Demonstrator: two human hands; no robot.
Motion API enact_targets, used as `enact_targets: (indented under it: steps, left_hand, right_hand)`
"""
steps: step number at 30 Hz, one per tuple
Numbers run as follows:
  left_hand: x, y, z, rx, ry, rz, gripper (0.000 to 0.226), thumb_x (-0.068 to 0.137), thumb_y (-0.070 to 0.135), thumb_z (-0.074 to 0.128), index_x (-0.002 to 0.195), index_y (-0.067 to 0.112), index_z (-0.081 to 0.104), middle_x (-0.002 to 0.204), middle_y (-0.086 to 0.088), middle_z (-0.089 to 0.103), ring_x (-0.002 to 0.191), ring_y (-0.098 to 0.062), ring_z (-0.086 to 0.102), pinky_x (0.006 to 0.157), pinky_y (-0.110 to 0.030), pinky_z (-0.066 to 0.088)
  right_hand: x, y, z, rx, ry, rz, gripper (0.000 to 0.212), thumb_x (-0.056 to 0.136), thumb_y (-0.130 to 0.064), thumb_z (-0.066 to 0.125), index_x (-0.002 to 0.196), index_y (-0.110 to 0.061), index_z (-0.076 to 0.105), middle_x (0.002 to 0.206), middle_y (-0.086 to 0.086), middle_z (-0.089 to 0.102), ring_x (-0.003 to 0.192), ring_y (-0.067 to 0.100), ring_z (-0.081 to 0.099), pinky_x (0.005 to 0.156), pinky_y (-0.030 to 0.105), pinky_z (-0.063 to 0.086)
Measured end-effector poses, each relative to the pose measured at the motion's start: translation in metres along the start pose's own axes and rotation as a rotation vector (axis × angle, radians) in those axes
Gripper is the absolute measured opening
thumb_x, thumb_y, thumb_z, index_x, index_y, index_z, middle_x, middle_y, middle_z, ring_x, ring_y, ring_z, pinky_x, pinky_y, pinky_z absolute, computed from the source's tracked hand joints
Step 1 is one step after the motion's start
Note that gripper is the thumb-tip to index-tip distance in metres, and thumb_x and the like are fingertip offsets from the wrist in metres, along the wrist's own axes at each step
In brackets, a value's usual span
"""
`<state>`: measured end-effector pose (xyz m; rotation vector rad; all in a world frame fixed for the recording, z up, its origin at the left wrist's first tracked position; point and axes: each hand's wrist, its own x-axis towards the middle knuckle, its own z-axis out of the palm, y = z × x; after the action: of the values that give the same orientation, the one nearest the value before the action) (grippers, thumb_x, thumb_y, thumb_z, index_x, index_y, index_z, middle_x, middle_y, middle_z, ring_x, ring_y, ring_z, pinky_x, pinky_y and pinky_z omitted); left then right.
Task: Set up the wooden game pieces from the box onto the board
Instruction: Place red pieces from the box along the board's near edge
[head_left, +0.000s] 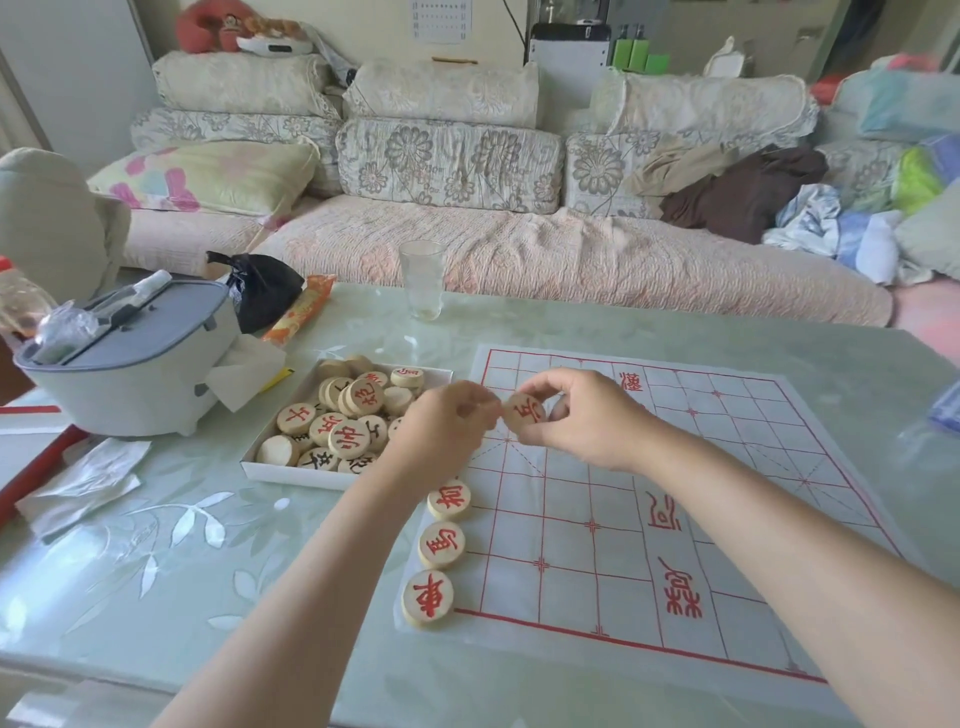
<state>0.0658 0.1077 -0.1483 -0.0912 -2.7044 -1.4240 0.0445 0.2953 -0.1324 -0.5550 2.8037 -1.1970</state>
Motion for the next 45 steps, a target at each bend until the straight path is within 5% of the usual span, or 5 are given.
enact_targets:
  steps: [7,13,21,35,45]
  left_hand:
    - [-0.013,-0.003,0.04,0.461,-0.333,0.227,0.025,0.088,0.033,0.064,0.113,0.033,0.063,0.105,0.013,0.06,0.095,-0.008,0.055,0.083,-0.023,0.047]
    - [-0.022,-0.003,0.063,0.626,-0.467,0.285,0.052,0.077,0.052,0.069,0.125,0.038,0.056,0.122,0.007,0.047,0.116,-0.013,0.038,0.098,-0.035,0.039]
    - [-0.03,-0.006,0.064,0.619,-0.409,0.32,0.051,0.081,0.051,0.066,0.128,0.039,0.052,0.123,0.013,0.043,0.119,-0.008,0.035,0.082,-0.03,0.038]
    - [0.0,-0.065,-0.054,0.563,0.177,0.122,0.021,0.09,0.023,0.053,0.106,0.028,0.066,0.107,0.006,0.061,0.095,-0.019,0.057,0.062,-0.029,0.04]
    - [-0.011,-0.107,-0.092,0.619,0.09,-0.132,0.038,0.088,0.022,0.051,0.126,0.02,0.052,0.126,-0.001,0.048,0.122,-0.025,0.044,0.089,-0.036,0.046]
  right_hand:
    - [-0.048,0.046,-0.026,-0.35,-0.191,0.153,0.048,0.079,-0.04,0.08,0.123,-0.03,0.063,0.115,-0.015,0.057,0.105,0.005,0.053,0.075,0.009,0.034]
    - [-0.063,0.052,-0.016,-0.378,-0.263,0.144,0.043,0.083,-0.052,0.071,0.12,-0.033,0.063,0.115,-0.015,0.058,0.105,0.007,0.055,0.082,0.02,0.044]
    - [-0.061,0.049,-0.018,-0.482,-0.368,0.185,0.059,0.08,-0.05,0.072,0.133,-0.035,0.051,0.121,-0.012,0.051,0.105,0.011,0.055,0.082,0.027,0.046]
    - [0.026,-0.039,0.07,-0.307,-0.124,-0.044,0.029,0.091,-0.027,0.058,0.12,-0.031,0.063,0.11,-0.013,0.061,0.103,0.013,0.058,0.093,0.036,0.049]
    - [0.072,-0.09,0.137,-0.549,-0.096,-0.114,0.038,0.08,-0.051,0.066,0.115,-0.036,0.065,0.117,-0.01,0.065,0.113,0.017,0.058,0.076,0.028,0.041]
